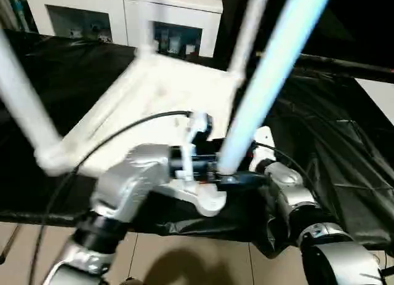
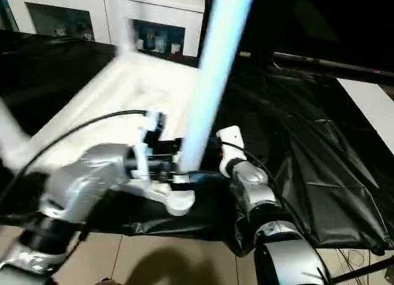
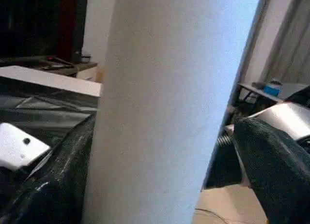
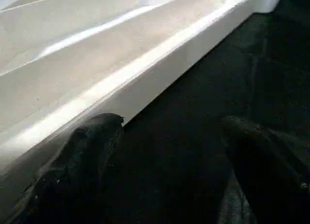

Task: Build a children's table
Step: Rotate table base

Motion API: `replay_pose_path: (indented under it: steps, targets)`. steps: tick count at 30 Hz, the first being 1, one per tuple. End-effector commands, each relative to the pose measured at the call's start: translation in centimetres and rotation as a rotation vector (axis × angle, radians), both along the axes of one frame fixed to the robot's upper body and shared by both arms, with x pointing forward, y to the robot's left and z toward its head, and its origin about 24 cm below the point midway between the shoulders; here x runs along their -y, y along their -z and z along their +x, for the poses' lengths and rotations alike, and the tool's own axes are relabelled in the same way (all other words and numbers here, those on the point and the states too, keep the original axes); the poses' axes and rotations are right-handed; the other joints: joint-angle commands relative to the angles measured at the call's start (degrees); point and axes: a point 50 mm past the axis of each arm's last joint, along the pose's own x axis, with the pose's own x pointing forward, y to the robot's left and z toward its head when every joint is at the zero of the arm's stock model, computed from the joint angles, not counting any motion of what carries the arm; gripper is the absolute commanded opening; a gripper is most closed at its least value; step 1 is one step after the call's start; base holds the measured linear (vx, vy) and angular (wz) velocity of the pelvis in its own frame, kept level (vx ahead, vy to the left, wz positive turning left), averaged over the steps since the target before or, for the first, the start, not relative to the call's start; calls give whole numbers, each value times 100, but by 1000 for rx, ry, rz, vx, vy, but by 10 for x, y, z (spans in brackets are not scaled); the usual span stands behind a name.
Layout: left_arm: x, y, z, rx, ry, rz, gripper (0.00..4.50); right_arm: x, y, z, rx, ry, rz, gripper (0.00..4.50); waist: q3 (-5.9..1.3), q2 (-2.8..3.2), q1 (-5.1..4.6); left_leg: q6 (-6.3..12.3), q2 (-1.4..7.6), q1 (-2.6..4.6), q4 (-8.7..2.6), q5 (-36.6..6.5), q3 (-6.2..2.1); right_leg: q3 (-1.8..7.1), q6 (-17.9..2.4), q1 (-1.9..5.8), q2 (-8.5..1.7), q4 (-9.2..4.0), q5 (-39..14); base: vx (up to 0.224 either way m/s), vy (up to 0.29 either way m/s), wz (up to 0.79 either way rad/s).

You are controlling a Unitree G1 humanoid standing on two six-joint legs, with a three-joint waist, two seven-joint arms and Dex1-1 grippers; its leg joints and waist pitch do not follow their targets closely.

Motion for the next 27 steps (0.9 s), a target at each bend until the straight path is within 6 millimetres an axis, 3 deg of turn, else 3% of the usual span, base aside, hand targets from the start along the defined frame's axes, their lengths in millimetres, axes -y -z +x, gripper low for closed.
replay_pose_path:
  steps: [1, 6, 7, 12, 13, 14, 15, 17, 18, 19, 20, 21, 25, 26, 27]
  targets:
    - [7, 4, 15, 62, -127, 71, 446, 0, 0, 1, 8, -5, -43, 389, -389, 98, 50, -60, 40, 112, -373, -1105, 44, 167, -1185, 297, -234, -371, -297, 0, 0, 0]
    - [-4, 13, 32, 111, -266, 167, 446, 17, -2, 3, 27, 88, -61, 389, -382, 76, 62, -137, 45, 106, -385, -1288, 24, 160, -1064, 291, -256, -397, -705, 0, 0, 0]
    - [-12, 16, 35, 143, -308, 209, 446, 26, -4, 3, 40, 113, -41, 389, -383, 44, 62, -123, 43, 110, -385, -1353, 26, 156, -1006, 283, -251, -421, -844, 0, 0, 0]
    - [-15, 18, 33, 195, -312, 202, 446, 44, -10, -1, 75, 97, -2, 389, -373, 43, 80, -87, 54, 102, -386, -1456, 22, 155, -958, 264, -263, -442, -1072, 0, 0, 0]
    - [-14, 18, 30, 206, -292, 174, 446, 52, -13, -4, 91, 76, 8, 389, -371, 52, 103, -68, 53, 104, -381, -1484, 28, 159, -949, 262, -262, -465, -1103, 0, 0, 0]
    - [-14, 18, 27, 216, -277, 147, 446, 56, -15, -6, 105, 57, 11, 389, -374, 131, 110, -76, 57, 114, -385, -1484, 18, 166, -971, 257, -267, -449, -1050, 0, 0, 0]
    - [-14, 18, 27, 216, -277, 147, 446, 56, -15, -6, 105, 57, 11, 389, -382, 77, 114, -57, 59, 101, -379, -1457, 26, 162, -999, 263, -253, -448, -953, 0, 0, 0]
    - [-22, 18, 15, 218, -154, 146, 446, 65, -25, -17, 146, -70, 34, 389, -386, 171, 159, -19, 61, 115, -380, -1418, 20, 167, -1068, 268, -250, -432, -748, 0, 0, 0]
    - [-22, 18, 14, 219, -149, 150, 446, 66, -26, -17, 147, -76, 34, 389, -393, 131, 174, 42, 73, 109, -381, -1367, 18, 164, -1115, 274, -239, -413, -590, 0, 0, 0]
    - [-30, 24, 13, 218, -110, 217, 446, 67, -28, -24, 150, -153, 25, 389, -390, 177, 178, 70, 62, 119, -390, -1361, 20, 158, -1167, 269, -226, -410, -530, 0, 0, 0]
    - [-31, 24, 13, 219, -108, 224, 446, 67, -28, -24, 149, -159, 23, 389, -382, 165, 178, 85, 60, 125, -388, -1392, 25, 158, -1175, 265, -219, -422, -550, 0, 0, 0]
    - [-43, 34, 15, 212, -65, 344, 446, 69, -27, -35, 131, -274, -28, 389, -362, 186, 188, 93, 54, 121, -405, -1470, 14, 153, -1158, 272, -212, -441, -703, 0, 0, 0]
    - [-59, 43, 20, 208, -28, 487, 411, 71, -27, -48, 102, -390, -83, 389, -347, 215, 181, -7, 58, 137, -432, -1761, 5, 164, -1060, 246, -236, -494, -1281, 0, 0, 0]
    - [-63, 44, 23, 215, -26, 521, 411, 72, -27, -50, 98, -416, -96, 389, -341, 287, 198, -56, 66, 159, -435, -1865, -5, 173, -1052, 223, -250, -499, -1378, 0, 0, 0]
    - [-70, 46, 27, 224, -22, 585, 400, 72, -28, -56, 84, -466, -116, 389, -340, 262, 187, -66, 57, 151, -438, -1942, -12, 165, -1038, 235, -242, -523, -1468, 0, 0, 0]
